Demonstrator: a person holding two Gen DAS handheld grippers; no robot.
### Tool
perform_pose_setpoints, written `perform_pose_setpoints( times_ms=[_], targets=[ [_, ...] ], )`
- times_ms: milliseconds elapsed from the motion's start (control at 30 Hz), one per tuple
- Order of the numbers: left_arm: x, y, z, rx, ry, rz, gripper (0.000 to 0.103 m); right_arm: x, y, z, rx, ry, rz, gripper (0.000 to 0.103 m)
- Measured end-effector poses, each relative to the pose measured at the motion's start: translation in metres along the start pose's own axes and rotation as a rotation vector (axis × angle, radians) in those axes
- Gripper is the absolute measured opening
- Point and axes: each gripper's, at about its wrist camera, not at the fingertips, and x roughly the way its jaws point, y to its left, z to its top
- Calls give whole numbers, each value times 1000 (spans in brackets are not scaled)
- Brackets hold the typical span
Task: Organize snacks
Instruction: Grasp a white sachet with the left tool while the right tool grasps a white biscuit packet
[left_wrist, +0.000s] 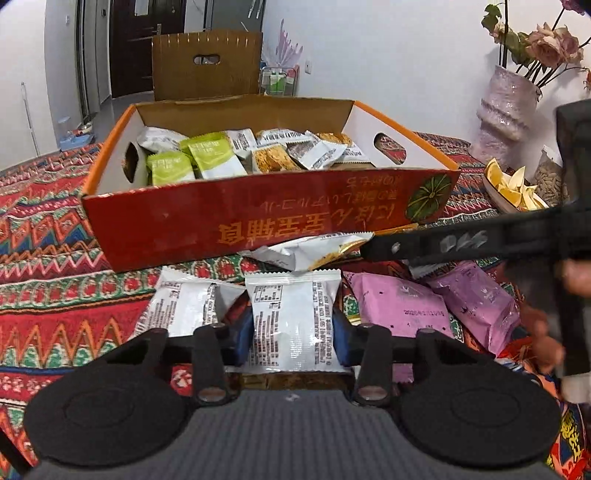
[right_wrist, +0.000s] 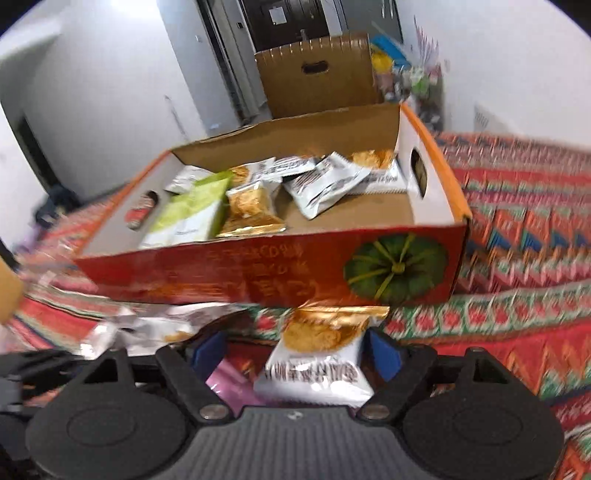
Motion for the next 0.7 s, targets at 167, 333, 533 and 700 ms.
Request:
perform_pose_setpoints(
  times_ms=[167,333,533,700],
  targets=[
    [-21,4,2,-11,-43,20,42,-2,14,-11,-149,-19,-90,48],
    [-49,1,1,-22,-87,45,42,-15,9,-14,-189,23,-93,49],
    [-91,-10,-14,-29,-124,54,42,-32,2,-26,-200,38,-83,46],
    [-134,-22,-33,-52,-167,67,42,-82,14,-41,-223,-76,-55,43]
  ],
)
